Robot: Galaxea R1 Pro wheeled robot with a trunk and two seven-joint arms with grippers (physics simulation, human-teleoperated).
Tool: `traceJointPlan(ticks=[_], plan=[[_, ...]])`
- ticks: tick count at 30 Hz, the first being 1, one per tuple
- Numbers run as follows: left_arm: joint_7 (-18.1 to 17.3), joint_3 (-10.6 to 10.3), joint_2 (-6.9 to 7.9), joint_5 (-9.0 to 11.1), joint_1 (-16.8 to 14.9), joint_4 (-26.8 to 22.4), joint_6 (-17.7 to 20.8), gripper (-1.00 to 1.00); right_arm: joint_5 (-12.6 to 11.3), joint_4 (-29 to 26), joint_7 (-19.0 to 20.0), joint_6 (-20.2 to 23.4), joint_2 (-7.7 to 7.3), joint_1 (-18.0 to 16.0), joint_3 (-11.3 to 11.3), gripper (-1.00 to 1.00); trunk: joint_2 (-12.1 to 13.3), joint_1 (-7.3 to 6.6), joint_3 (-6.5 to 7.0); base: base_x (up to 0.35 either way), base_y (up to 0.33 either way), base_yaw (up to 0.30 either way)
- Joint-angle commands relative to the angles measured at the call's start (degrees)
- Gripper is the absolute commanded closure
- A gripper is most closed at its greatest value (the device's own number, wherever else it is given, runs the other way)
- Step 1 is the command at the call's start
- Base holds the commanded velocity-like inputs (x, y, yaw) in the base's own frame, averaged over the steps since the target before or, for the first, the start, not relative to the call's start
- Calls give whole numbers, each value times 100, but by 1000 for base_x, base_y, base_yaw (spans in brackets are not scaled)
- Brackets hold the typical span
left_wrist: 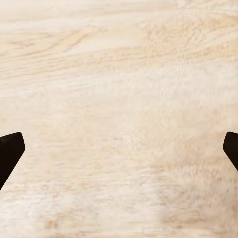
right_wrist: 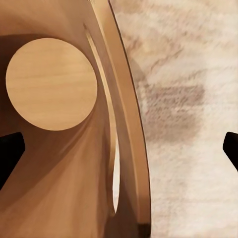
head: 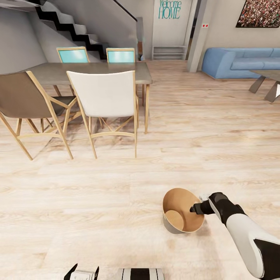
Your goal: Put the three can of soda from the living room inside the tash can in the kitchen.
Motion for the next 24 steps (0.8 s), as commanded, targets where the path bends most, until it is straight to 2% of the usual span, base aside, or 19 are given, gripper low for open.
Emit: traceJointPlan(ticks=[1,5,18,19,24], plan=[[0,0,0,0,0,2,0,-100,0,0,1,-1,0,0,0,-100,-1,3,-22,0,0,0],[0,0,0,0,0,4,0,-100,0,0,1,-4,0,0,1,-100,-7,13,-111,0,0,0],[0,0,0,0,3,0,0,-100,0,0,3,-6,0,0,1,-100,-7,13,-111,0,0,0],[0,0,0,0,3,0,0,-100,0,0,3,-6,0,0,1,100,-7,13,-111,0,0,0],[0,0,0,0,2,-1,0,-100,0,-5,3,-7,-3,0,1,100,-7,13,-111,0,0,0]])
